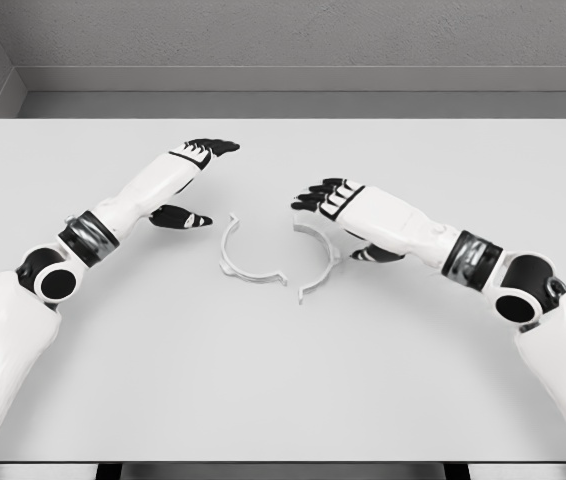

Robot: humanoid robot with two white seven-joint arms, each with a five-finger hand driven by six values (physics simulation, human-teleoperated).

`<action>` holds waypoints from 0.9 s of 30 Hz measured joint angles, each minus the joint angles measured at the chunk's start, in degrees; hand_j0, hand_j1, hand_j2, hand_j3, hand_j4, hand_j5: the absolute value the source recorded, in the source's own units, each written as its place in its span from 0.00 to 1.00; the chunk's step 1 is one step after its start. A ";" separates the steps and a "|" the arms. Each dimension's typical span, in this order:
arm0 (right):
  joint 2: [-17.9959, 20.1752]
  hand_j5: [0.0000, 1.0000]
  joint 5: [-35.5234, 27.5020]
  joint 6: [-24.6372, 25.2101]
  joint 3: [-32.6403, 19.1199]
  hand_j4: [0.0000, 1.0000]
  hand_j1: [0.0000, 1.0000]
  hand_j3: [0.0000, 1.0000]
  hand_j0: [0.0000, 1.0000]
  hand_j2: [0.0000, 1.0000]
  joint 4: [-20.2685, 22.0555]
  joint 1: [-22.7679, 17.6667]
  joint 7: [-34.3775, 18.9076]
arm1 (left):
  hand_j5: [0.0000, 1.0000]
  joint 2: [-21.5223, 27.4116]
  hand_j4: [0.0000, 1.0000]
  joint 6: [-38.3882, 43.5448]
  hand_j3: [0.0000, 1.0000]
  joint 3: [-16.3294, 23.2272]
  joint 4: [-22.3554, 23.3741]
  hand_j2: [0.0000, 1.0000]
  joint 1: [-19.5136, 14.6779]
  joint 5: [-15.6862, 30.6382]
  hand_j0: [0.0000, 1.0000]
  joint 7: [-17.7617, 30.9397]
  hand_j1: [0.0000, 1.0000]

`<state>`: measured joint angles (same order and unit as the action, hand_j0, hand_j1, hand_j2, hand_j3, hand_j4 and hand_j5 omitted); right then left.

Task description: Assemble PVC drainage pipe clamps

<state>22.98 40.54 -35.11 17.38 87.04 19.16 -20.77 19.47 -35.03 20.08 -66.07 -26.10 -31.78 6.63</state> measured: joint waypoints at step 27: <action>4.34 1.00 -0.05 0.00 -23.03 1.00 1.00 1.00 1.00 1.00 1.40 -10.37 -1.55 | 1.00 -2.84 1.00 0.00 1.00 1.66 3.23 1.00 0.09 -0.52 1.00 -0.01 1.00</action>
<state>27.31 40.48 -35.11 -5.65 88.43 8.79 -22.32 16.63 -35.03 21.74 -62.84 -26.02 -32.30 6.62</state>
